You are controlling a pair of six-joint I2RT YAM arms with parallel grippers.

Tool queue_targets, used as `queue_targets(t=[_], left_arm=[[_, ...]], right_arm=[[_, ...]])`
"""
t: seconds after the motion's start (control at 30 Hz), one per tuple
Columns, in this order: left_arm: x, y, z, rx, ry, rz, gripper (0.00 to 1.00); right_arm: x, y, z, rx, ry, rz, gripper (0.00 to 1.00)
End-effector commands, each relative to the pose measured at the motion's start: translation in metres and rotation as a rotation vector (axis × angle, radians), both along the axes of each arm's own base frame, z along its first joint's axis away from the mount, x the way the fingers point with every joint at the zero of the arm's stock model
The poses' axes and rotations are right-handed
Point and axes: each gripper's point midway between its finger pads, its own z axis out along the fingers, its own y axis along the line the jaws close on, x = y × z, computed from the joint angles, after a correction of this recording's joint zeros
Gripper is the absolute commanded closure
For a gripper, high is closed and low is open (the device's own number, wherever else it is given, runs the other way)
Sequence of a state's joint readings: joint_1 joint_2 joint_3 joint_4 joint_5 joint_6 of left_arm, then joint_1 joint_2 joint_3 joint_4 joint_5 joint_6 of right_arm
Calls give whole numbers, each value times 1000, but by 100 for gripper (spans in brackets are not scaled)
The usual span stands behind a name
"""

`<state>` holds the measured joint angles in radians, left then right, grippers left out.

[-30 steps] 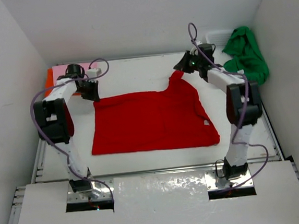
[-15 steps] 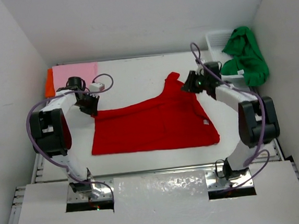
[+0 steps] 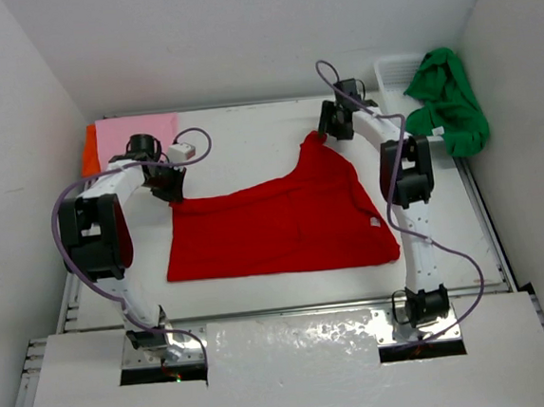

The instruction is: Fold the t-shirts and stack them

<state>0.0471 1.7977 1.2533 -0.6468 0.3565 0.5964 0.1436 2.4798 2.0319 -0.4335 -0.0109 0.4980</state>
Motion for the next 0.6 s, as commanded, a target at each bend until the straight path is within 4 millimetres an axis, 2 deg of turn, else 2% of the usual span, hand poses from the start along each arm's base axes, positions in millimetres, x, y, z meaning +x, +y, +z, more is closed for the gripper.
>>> queue_targets(t=[0.0, 0.03, 0.17, 0.23, 0.3, 0.37, 0.4, 0.47, 0.5, 0.57], left_arm=[[15, -6, 7, -24, -44, -11, 100], [14, -6, 6, -25, -40, -10, 100], [13, -5, 5, -23, -46, -6, 100], [12, -6, 3, -23, -46, -7, 100], [11, -7, 0, -28, -39, -6, 100], [10, -8, -3, -33, -31, -6, 100], [9, -8, -5, -34, -27, -7, 100], [8, -9, -7, -42, -19, -5, 100], [8, -9, -7, -44, -17, -3, 100], [9, -10, -7, -47, -20, -6, 100]], right_arm=[[1, 12, 7, -103, -4, -49, 39], [3, 9, 5, -135, -10, -71, 39], [-12, 11, -8, -299, 20, -65, 40], [-18, 13, -14, -312, 29, -64, 40], [-22, 19, -18, -253, 43, -97, 44], [-14, 26, -7, -202, -1, -127, 44], [-9, 29, 4, -171, -31, -166, 44], [-1, 29, 17, -180, -69, -202, 42], [3, 22, 19, -223, -79, -230, 39], [4, 22, 12, -251, -65, -230, 33]])
